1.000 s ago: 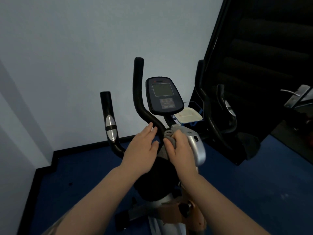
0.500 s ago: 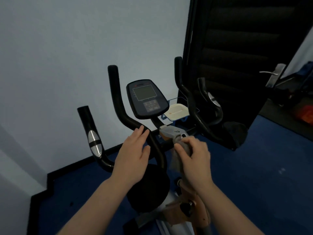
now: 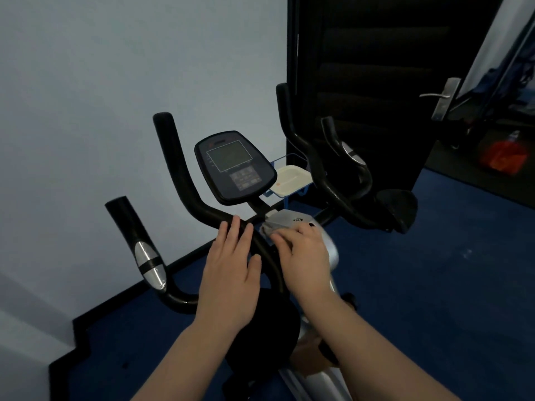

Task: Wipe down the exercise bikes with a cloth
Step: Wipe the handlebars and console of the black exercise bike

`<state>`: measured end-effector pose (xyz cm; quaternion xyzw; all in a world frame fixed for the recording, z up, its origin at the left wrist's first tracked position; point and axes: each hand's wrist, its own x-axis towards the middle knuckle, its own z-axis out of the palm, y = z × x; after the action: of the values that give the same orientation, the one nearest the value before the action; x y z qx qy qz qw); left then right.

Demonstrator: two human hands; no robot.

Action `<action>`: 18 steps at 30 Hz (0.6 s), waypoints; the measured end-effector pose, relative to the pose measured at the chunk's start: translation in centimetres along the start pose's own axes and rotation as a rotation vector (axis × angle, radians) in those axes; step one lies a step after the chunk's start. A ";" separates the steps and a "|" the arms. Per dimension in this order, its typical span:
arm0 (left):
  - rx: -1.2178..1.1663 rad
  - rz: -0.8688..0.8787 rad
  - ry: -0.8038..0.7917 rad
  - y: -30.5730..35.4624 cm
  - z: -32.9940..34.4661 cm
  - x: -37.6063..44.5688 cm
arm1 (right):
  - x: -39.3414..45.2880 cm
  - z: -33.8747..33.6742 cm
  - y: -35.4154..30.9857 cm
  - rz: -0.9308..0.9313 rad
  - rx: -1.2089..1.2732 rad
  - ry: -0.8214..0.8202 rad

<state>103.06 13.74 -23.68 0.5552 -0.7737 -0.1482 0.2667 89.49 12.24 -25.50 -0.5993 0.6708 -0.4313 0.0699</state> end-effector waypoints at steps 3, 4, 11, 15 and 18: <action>-0.013 -0.001 0.000 0.1 -0.1 -0.1 | -0.4 -0.1 -0.7 0.043 0.058 -0.042; -0.017 -0.004 -0.002 0.1 -0.2 -0.1 | -0.4 -0.4 -0.9 0.064 0.088 -0.060; -0.081 -0.013 -0.021 -0.1 -1.1 -1.4 | 0.7 -5.7 0.8 0.222 0.421 -0.432; -0.142 -0.021 0.089 -1.1 -2.7 -3.3 | 1.1 -7.0 0.1 0.305 0.695 -0.262; -0.125 -0.016 0.167 -1.9 -4.5 -3.7 | 1.1 -5.8 -2.4 0.293 0.710 -0.213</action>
<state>108.00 16.86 -21.90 0.5542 -0.7334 -0.1516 0.3634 87.41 14.37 -19.83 -0.4775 0.5473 -0.5571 0.4026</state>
